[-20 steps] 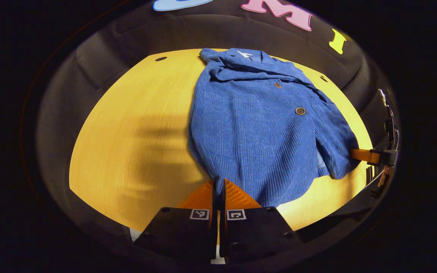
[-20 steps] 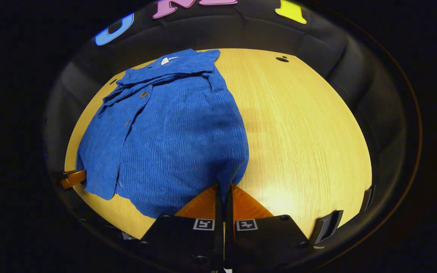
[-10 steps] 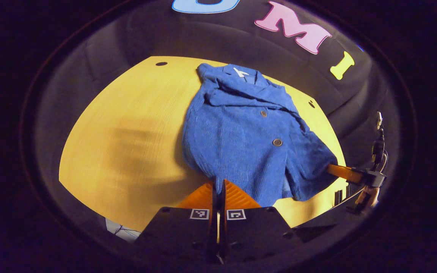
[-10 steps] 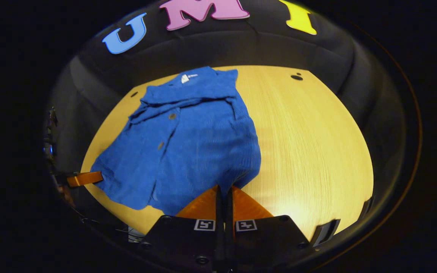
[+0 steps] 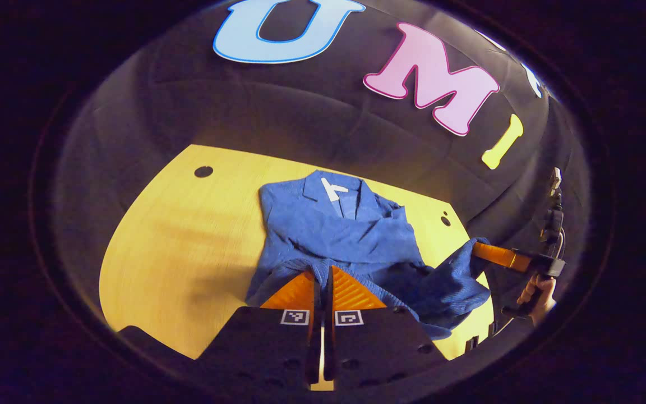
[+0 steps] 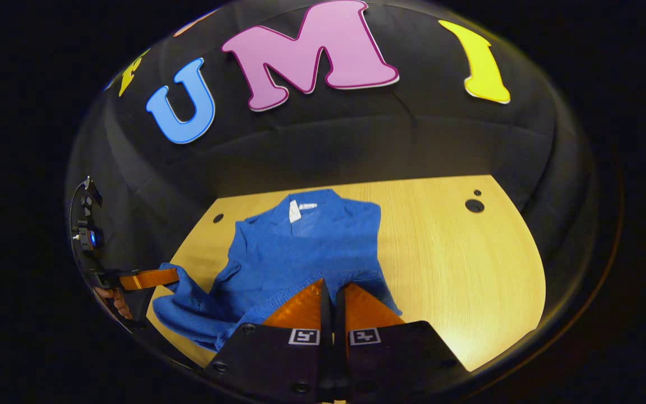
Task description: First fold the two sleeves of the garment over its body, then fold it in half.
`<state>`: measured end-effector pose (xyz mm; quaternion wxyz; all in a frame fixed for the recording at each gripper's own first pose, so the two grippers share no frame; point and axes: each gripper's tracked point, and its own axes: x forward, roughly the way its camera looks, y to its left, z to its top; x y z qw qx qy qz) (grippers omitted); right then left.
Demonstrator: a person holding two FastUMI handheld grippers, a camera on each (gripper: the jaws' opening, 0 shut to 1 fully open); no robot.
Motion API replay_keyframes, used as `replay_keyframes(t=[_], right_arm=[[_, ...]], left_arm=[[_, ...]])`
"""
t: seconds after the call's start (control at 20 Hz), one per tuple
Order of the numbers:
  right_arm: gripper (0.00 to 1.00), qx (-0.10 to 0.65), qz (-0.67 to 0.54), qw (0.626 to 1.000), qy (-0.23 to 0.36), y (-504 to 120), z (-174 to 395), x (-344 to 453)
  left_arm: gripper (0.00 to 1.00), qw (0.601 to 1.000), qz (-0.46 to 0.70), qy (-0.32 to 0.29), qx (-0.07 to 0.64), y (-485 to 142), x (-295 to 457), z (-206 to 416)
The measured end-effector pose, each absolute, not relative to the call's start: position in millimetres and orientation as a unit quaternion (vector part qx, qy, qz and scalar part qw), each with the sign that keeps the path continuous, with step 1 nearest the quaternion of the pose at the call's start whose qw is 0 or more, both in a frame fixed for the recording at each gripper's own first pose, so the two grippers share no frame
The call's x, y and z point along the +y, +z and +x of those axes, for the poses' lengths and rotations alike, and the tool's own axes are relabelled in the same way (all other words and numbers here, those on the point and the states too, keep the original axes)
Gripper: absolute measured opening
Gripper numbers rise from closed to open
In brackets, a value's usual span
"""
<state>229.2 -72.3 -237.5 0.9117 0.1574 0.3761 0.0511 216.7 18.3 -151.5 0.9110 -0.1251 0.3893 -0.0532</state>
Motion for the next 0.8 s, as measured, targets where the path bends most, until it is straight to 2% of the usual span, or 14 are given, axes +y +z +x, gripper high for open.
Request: replay_keyframes(t=[0.35,0.6,0.65,0.75,0.8], right_arm=[[0.05,0.316,0.116,0.94,0.05,-244.6,385.7,-90.4],[0.05,0.308,0.077,0.948,-0.001,-302.3,463.5,-123.4],[0.14,0.302,0.062,0.951,-0.015,-312.2,472.3,-133.9],[0.39,0.294,0.027,0.954,-0.041,-314.2,475.2,-153.1],[0.54,0.296,0.016,0.954,-0.044,-315.0,471.6,-154.9]], left_arm=[[0.0,0.945,-0.084,-0.023,0.314,-126.7,51.9,377.3],[0.0,0.965,-0.06,0.025,0.253,-157.2,92.2,483.8],[0.01,0.968,-0.051,0.029,0.245,-162.5,99.5,491.1],[0.17,0.969,-0.039,0.037,0.241,-166.9,107.9,495.9],[0.46,0.967,-0.031,0.052,0.246,-167.7,113.3,494.1]])
